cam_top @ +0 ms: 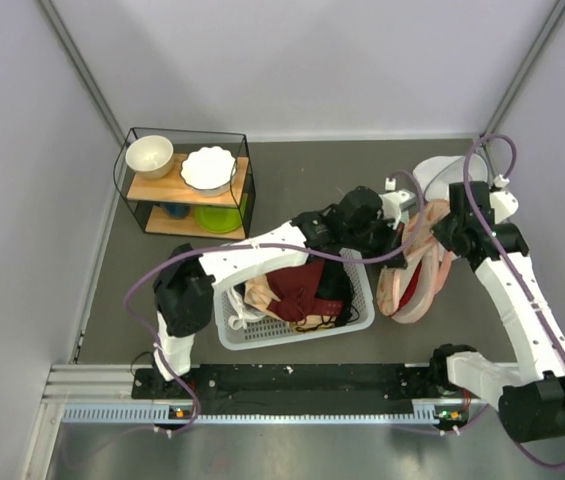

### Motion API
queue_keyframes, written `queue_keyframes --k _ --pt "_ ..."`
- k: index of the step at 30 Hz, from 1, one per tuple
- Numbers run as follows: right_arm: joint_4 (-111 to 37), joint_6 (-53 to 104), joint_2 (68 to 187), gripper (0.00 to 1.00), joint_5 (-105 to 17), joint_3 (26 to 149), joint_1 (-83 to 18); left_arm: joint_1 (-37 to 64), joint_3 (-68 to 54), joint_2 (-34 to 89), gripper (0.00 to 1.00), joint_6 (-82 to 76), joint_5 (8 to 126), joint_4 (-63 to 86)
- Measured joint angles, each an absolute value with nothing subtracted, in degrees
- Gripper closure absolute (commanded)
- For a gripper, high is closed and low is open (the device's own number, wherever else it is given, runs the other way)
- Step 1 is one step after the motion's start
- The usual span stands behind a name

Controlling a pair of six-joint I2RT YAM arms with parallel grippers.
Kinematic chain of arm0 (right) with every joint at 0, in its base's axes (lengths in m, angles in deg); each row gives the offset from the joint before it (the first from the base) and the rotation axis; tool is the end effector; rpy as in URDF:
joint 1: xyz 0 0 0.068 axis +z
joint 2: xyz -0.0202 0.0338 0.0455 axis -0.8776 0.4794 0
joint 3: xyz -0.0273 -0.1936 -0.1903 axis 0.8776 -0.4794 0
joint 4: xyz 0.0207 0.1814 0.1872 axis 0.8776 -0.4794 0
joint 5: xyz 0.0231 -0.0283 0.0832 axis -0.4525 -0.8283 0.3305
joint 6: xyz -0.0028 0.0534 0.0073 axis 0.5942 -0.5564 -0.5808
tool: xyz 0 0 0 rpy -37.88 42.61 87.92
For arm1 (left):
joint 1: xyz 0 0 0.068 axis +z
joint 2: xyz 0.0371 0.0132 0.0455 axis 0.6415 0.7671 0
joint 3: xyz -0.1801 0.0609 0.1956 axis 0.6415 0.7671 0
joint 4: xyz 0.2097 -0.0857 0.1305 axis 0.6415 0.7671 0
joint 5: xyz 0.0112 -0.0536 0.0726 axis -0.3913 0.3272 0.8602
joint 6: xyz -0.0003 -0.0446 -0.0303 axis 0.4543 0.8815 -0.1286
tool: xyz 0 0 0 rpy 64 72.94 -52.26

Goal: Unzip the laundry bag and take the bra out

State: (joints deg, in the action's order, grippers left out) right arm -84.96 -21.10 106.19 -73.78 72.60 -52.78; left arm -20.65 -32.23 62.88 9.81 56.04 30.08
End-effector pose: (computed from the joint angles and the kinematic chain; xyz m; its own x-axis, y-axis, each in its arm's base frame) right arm 0.2042 0.0174 0.3253 -0.3504 0.7014 -0.6207 0.6528 0.6581 0.3751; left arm 0.2151 -0.4052 0.3088 -0.6197 0.3100 -0.7210 0.7767 0.3744 -0.5066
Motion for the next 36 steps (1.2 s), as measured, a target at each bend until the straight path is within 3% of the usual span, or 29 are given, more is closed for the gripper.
queue_keyframes --k 1,2,3,8,16,21,27,36 --pt "-85.0 -20.4 106.2 0.87 -73.2 72.6 -53.5 -20.0 -31.4 62.8 1.00 10.4 54.2 28.7" --pt "-85.1 -19.6 106.2 0.67 -72.2 72.5 -54.5 -18.8 -30.3 62.8 1.00 11.5 51.6 26.6" --pt "-85.2 -18.8 106.1 0.35 -71.3 72.3 -55.2 -17.7 -29.3 62.8 1.00 12.6 49.5 25.1" --pt "-83.5 -12.6 104.3 0.04 -66.6 70.7 -57.9 -12.8 -27.2 62.9 1.00 16.8 41.3 23.6" --pt "-79.1 -3.7 96.8 0.04 -58.7 68.1 -62.6 -10.2 -25.8 63.1 1.00 20.9 35.6 20.7" --pt "-77.9 -4.2 95.0 0.06 -53.7 59.3 -69.9 -8.7 -25.7 63.1 1.00 21.7 35.3 20.5" --pt "-79.0 -5.0 93.4 0.06 -53.4 52.3 -70.8 -7.4 -25.7 64.6 1.00 22.5 34.7 20.0" --pt "-74.9 -5.0 99.4 0.01 -51.7 48.3 -70.9 -6.0 -25.3 68.2 1.00 24.7 34.4 19.1"
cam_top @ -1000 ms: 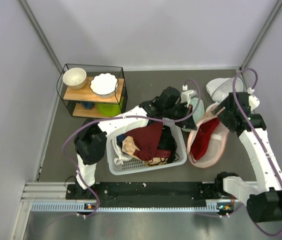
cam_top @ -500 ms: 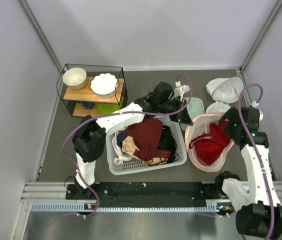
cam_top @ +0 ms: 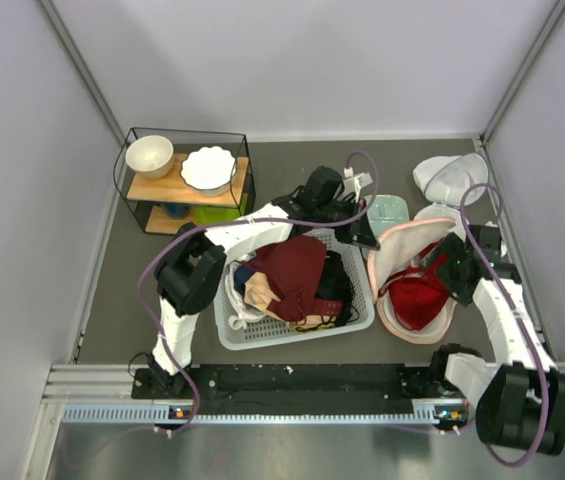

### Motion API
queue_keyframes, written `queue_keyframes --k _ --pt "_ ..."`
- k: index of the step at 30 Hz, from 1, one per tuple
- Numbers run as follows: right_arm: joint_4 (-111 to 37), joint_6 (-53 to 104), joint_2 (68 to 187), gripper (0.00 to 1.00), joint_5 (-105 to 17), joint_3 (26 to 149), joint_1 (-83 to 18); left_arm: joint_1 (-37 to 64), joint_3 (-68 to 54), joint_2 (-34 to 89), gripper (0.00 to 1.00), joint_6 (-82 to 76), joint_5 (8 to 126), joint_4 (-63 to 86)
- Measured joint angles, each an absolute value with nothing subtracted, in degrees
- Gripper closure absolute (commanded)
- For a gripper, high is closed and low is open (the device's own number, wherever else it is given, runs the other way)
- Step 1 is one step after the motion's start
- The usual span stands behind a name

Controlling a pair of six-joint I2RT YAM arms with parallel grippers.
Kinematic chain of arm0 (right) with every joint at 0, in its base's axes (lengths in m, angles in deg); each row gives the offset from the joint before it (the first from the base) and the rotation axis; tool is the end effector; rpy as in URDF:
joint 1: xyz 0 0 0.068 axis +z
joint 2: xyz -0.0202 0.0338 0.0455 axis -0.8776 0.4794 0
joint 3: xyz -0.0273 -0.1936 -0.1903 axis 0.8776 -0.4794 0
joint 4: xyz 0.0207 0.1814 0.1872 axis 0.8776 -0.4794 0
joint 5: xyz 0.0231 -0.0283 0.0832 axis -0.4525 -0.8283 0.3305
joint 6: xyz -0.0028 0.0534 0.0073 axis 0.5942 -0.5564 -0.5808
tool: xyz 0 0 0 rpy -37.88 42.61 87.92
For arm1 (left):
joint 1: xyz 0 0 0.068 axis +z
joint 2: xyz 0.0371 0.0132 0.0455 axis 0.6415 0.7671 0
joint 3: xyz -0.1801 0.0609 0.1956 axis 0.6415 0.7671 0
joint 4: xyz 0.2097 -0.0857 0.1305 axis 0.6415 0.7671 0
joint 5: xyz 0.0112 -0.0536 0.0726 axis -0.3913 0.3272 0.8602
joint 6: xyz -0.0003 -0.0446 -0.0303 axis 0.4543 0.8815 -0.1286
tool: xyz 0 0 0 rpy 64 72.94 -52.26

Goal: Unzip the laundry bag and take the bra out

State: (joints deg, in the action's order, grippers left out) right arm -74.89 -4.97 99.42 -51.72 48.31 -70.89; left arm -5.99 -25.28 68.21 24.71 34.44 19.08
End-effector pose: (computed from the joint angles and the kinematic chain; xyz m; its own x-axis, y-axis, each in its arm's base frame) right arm 0.1740 -0.0290 0.2209 -0.5463 0.7062 -0.4504 0.6207 0.7024 0.3483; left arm 0.3096 -0.3529 0.2467 -0.8690 0.2117 -0.4473 0.4943 0.3318 -0.8034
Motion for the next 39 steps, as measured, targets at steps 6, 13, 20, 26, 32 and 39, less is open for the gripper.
queue_keyframes --k 6,13,20,26,32,39 --pt "-70.6 -5.3 109.8 0.12 -52.4 47.6 -70.9 -4.0 -25.2 68.2 1.00 25.1 34.2 17.8" --pt "-68.0 -5.2 113.8 0.68 -56.1 47.1 -70.8 -2.9 -24.3 68.2 1.00 26.2 33.6 16.7" --pt "-67.0 -5.0 113.2 1.00 -58.7 46.1 -70.8 -3.2 -23.9 68.2 1.00 26.9 32.5 15.1" --pt "-70.9 -4.2 102.3 1.00 -60.6 47.1 -70.9 -4.4 -23.9 69.6 1.00 28.1 31.5 13.3" --pt "-78.5 -2.5 93.4 1.00 -63.9 59.5 -71.2 -7.5 -26.6 72.8 1.00 29.6 30.6 12.9" --pt "-83.8 -0.9 89.1 1.00 -68.4 77.6 -71.3 -10.9 -37.7 77.2 1.00 30.5 29.4 13.6"
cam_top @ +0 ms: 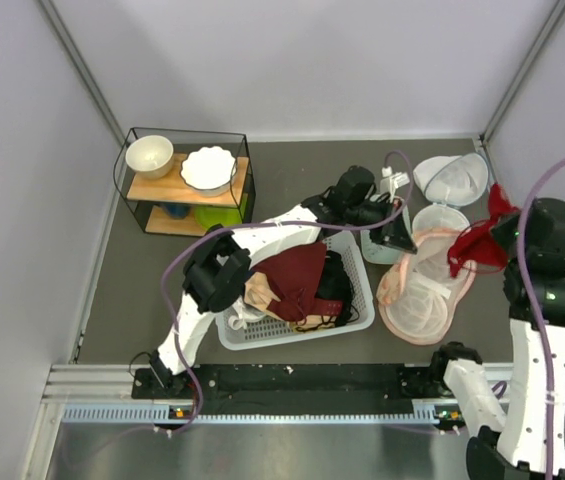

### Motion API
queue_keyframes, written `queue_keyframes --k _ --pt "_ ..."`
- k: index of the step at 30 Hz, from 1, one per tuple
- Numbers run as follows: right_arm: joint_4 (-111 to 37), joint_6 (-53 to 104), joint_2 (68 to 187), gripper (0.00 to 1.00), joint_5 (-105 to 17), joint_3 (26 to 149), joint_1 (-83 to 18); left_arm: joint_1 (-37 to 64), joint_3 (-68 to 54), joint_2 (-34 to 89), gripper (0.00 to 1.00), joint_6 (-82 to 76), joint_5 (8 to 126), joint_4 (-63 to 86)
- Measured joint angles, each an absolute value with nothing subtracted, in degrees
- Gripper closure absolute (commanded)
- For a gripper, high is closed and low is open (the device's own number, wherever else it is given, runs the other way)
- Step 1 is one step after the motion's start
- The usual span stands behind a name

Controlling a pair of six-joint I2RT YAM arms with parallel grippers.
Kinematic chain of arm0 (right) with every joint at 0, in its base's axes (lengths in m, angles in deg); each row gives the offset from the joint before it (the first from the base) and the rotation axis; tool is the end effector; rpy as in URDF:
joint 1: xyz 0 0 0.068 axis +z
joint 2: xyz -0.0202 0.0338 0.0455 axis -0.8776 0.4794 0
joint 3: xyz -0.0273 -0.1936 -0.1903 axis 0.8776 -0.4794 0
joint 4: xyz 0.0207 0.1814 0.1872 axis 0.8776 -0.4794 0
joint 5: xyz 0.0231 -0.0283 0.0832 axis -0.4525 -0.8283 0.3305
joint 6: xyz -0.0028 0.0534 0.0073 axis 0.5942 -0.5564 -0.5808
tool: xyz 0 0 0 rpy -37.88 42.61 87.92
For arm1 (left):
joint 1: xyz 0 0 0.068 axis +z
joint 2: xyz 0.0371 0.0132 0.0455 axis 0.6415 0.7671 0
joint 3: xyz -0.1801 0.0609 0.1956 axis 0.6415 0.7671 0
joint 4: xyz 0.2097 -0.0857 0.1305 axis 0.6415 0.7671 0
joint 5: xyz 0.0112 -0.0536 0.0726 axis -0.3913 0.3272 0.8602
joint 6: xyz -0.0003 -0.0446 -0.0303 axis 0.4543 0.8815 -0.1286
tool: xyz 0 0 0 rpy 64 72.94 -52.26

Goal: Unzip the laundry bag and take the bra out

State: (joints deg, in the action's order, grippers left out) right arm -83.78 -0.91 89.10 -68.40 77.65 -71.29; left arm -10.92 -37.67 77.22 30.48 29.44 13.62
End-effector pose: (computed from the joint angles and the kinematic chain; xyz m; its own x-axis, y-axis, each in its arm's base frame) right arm 0.1244 -0.0320 0.3984 -0.1127 0.5535 -0.8252 0.5740 0.7141 0.4007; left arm 0.3037 -0.4133 0.2550 -0.8478 0.2635 -0.4601 0.5082 0.1561 -0.8470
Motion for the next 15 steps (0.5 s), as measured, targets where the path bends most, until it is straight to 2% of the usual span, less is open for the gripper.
queue_keyframes --k 4,5,6,7,8,12,15 --pt "-85.3 -0.1 89.1 1.00 -68.8 88.2 -71.3 -12.4 -42.0 78.6 1.00 31.1 28.7 13.2" --pt "-85.6 0.3 89.4 1.00 -68.6 91.0 -71.3 -12.8 -42.5 78.7 0.92 31.2 28.5 13.1" --pt "-85.5 0.4 89.6 1.00 -68.2 93.5 -71.3 -13.0 -42.5 78.7 0.65 31.4 28.1 12.9" --pt "-85.5 0.6 89.9 1.00 -67.7 95.4 -71.3 -13.3 -42.5 78.8 0.15 31.4 27.5 12.7" --pt "-85.5 0.8 90.2 1.00 -66.9 97.1 -71.3 -13.5 -42.5 78.9 0.01 31.0 26.7 12.5" --pt "-85.5 0.8 91.5 1.00 -62.9 100.5 -71.3 -14.0 -41.7 78.9 0.01 29.6 24.0 13.0" --pt "-85.7 1.0 92.9 1.00 -60.2 100.5 -71.3 -13.6 -34.5 75.1 0.01 26.9 24.3 12.8"
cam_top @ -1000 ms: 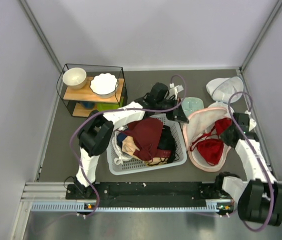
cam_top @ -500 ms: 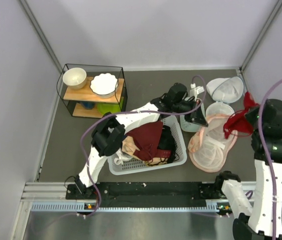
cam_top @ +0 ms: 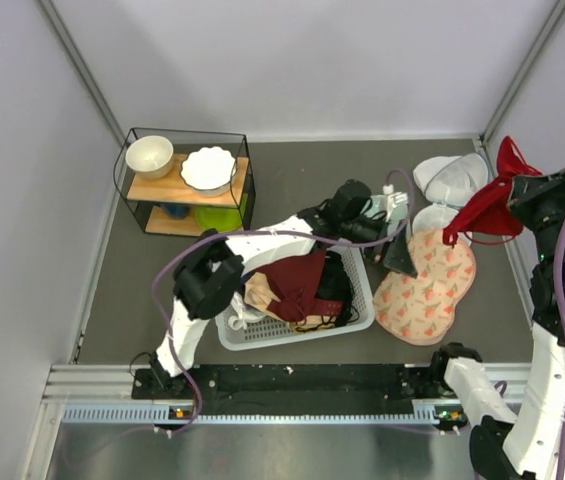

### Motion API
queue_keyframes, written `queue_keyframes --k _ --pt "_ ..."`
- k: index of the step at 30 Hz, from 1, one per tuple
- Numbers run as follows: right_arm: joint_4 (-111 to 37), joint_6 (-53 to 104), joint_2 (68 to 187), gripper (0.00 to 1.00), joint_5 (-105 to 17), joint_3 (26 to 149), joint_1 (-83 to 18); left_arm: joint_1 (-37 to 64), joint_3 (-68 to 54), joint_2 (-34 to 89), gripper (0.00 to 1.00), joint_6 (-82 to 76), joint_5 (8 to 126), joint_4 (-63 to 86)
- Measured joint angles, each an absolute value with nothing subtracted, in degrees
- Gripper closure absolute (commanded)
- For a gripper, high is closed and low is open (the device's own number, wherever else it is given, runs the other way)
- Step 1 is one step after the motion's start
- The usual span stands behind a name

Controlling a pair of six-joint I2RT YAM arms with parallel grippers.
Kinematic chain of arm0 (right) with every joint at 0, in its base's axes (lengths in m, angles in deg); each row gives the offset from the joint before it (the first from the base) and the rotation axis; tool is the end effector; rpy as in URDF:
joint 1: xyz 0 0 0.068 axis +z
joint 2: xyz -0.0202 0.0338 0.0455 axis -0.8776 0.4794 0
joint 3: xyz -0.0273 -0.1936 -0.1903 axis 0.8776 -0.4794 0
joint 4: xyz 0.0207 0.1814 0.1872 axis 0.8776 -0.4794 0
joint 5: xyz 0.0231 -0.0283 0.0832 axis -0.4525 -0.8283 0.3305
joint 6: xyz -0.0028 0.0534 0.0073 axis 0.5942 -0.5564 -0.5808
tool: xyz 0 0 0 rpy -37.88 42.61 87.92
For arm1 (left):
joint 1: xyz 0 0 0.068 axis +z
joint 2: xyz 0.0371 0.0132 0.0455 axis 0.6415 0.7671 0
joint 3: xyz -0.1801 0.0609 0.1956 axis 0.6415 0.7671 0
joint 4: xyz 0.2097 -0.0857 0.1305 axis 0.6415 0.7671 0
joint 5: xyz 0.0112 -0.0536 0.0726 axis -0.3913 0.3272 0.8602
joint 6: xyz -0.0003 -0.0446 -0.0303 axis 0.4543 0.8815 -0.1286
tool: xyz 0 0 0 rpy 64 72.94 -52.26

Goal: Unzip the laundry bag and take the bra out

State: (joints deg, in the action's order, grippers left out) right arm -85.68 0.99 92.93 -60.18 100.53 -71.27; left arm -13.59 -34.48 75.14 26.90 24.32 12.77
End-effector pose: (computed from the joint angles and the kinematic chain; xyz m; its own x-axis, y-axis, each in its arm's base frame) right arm 0.0883 -0.0205 0.4998 0.0528 0.5133 -0.8566 0.3299 0.8007 0.5002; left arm 0.2759 -0.4193 0.2560 -0.7882 0.3675 -0.4937 0.5478 0.0532 -0.8349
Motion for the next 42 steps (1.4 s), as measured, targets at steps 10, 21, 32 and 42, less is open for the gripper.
queue_keyframes --k 10,21,32,42 --pt "-85.5 2.6 95.7 1.00 -47.4 97.9 -68.8 2.3 -15.7 52.8 0.01 24.3 26.3 12.4" --pt "-82.7 3.8 98.8 1.00 -45.1 90.5 -43.6 10.4 -13.8 30.4 0.01 9.8 34.0 28.7" --pt "-77.1 4.5 107.7 1.00 -48.2 88.0 -24.0 22.4 -13.1 20.8 0.01 3.1 47.4 40.6" --pt "-71.8 -4.8 107.0 1.00 -49.7 72.9 -20.6 26.4 -8.6 19.4 0.01 6.4 48.0 40.6"
